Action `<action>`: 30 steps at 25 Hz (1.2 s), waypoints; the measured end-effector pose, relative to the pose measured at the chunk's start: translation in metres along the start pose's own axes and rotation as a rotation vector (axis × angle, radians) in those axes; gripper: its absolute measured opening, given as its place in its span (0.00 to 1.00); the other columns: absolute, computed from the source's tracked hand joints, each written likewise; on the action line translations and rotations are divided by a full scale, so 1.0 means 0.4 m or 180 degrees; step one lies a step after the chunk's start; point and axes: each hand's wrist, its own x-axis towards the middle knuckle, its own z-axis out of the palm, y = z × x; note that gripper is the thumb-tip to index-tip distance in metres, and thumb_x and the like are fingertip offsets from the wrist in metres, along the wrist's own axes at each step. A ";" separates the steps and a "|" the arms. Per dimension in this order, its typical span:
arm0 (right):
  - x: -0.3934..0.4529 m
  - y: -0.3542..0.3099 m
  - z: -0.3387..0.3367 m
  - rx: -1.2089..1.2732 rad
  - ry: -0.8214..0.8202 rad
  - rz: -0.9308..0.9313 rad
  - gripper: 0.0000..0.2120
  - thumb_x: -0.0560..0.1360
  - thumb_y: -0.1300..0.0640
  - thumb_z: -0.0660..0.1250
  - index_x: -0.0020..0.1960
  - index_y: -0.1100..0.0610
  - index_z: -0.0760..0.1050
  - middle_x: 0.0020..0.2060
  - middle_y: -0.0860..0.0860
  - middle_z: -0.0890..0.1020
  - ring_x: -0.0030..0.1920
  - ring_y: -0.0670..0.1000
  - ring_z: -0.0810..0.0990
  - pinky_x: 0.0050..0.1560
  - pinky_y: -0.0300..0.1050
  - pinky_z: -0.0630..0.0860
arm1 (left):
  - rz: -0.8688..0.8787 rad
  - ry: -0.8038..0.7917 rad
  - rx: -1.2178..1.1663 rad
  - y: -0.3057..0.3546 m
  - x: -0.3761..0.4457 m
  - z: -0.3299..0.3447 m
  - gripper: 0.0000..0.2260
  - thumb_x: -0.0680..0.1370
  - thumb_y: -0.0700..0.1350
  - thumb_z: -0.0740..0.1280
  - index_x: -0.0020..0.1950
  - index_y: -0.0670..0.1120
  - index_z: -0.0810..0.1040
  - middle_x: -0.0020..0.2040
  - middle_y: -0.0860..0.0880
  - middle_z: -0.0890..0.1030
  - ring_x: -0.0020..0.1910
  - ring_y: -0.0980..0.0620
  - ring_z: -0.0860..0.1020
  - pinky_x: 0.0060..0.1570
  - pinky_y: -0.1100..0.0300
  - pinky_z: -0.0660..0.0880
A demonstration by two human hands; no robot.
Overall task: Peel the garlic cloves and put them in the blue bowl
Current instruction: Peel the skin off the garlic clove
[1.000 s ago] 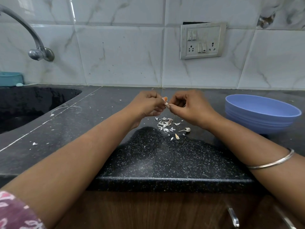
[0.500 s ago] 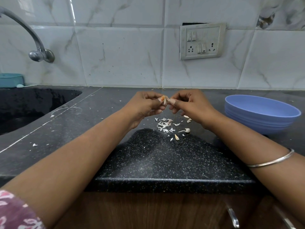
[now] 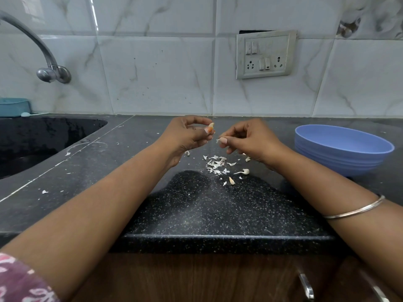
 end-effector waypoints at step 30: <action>-0.004 -0.007 -0.010 0.0349 0.0104 -0.0171 0.11 0.70 0.66 0.73 0.48 0.55 0.75 0.40 0.54 0.84 0.40 0.47 0.84 0.39 0.38 0.79 | 0.0173 -0.0185 0.0996 -0.006 -0.004 0.009 0.03 0.75 0.40 0.70 0.47 0.46 0.83 0.38 0.48 0.83 0.38 0.57 0.79 0.46 0.63 0.76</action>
